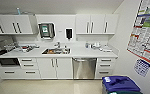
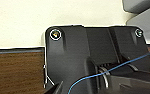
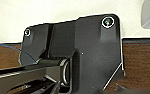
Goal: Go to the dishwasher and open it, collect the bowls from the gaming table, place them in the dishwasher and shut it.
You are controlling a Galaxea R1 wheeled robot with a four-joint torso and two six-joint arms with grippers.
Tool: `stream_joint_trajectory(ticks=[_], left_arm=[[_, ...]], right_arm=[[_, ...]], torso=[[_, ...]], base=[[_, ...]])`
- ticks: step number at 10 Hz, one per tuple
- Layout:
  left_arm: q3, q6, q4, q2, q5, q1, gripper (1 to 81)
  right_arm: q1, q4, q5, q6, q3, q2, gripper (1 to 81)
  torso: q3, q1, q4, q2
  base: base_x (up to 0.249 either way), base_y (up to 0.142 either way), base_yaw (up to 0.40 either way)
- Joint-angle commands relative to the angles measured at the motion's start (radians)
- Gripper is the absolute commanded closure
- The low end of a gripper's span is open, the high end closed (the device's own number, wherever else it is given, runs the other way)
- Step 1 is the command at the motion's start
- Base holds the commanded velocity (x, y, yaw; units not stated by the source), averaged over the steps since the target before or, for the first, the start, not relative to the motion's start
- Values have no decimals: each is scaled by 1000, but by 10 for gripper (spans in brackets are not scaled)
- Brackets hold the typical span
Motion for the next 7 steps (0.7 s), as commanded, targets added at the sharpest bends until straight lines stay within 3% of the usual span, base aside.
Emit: stream_joint_trajectory(ticks=[1,7], left_arm=[[7,0,0,-12,59,-42,10],[7,-1,-2,-10,58,-44,10]], right_arm=[[42,-5,-68,-1,6,-27,10],[42,-5,-68,-1,6,-27,10]], torso=[[0,0,0,0],[0,-2,0,0]], base=[[107,0,0],[146,0,0]])
